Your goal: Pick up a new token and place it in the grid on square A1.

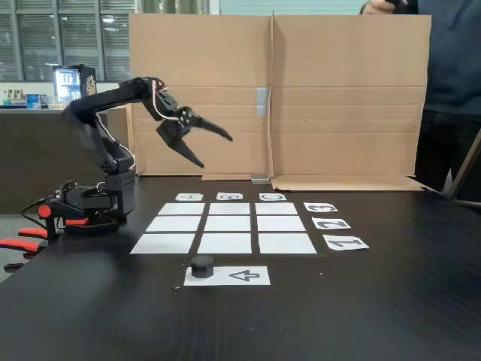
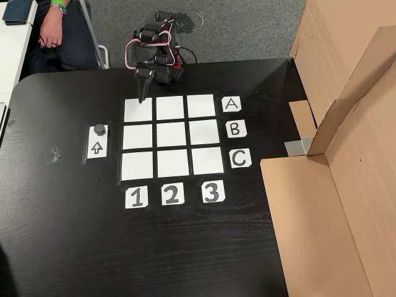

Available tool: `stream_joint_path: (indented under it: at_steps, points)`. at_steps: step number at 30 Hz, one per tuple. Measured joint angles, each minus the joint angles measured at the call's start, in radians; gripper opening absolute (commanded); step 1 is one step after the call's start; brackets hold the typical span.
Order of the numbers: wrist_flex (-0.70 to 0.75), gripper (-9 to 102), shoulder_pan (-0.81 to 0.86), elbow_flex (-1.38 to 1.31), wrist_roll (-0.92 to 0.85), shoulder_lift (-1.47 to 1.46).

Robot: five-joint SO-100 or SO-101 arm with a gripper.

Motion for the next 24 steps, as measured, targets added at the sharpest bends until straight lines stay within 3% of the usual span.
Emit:
stream_joint_path:
  at_steps: [24]
  points:
    - [-0.029, 41, 0.339, -0.29, -0.067, -0.568]
